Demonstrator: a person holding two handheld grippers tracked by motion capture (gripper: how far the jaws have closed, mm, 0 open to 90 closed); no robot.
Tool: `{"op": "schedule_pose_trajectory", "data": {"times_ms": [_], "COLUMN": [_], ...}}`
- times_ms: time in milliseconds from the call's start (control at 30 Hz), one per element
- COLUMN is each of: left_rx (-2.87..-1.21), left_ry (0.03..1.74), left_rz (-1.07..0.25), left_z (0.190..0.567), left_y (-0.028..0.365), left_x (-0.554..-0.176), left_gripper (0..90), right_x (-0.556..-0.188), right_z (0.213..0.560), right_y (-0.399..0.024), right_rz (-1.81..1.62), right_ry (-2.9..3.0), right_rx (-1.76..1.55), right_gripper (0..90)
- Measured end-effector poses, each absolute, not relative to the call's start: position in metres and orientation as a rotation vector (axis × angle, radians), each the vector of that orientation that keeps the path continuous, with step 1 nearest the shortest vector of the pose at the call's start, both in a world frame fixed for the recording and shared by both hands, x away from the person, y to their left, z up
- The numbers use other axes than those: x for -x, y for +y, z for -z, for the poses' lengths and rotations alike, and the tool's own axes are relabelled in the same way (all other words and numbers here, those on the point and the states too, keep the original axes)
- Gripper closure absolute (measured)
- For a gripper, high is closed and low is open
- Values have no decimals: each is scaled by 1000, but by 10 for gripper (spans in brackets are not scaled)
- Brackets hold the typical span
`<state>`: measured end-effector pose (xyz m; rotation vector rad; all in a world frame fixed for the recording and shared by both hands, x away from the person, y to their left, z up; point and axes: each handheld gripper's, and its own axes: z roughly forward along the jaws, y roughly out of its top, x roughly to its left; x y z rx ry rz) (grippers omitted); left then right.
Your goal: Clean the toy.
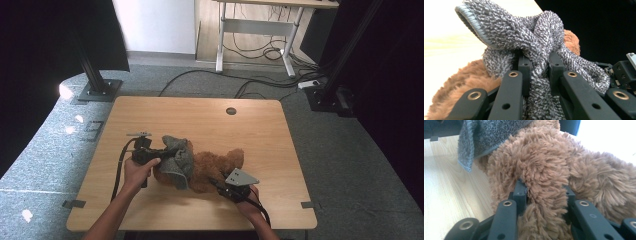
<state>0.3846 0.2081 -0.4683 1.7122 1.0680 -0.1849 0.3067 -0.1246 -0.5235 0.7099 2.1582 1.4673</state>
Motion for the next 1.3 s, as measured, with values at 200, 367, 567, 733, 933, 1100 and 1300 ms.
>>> {"op": "schedule_pose_trajectory", "data": {"times_ms": [200,367,567,733,933,1100,1300], "left_rx": [-1668,-1653,-1649,-1645,-1637,-1651,-1740], "left_ry": [1043,1033,1020,1019,1015,959,838], "left_rz": [188,176,167,179,209,220,192], "left_z": [483,488,489,490,488,467,432], "left_y": [210,213,214,215,216,205,145], "left_x": [-367,-359,-352,-349,-350,-355,-366], "left_gripper": [774,775,775,775,772,764,765], "right_x": [-302,-305,-327,-344,-344,-336,-332], "right_z": [514,494,491,500,505,509,508], "right_y": [-131,-148,-159,-138,-137,-138,-133], "right_rz": [-1571,-1690,-1655,-1680,-1735,-1698,-1650], "right_ry": [2137,2072,2007,2124,2141,2100,2088], "right_rx": [-773,-931,-1156,-1219,-1182,-1105,-1021], "right_gripper": [385,211,149,150,511,641,663]}}
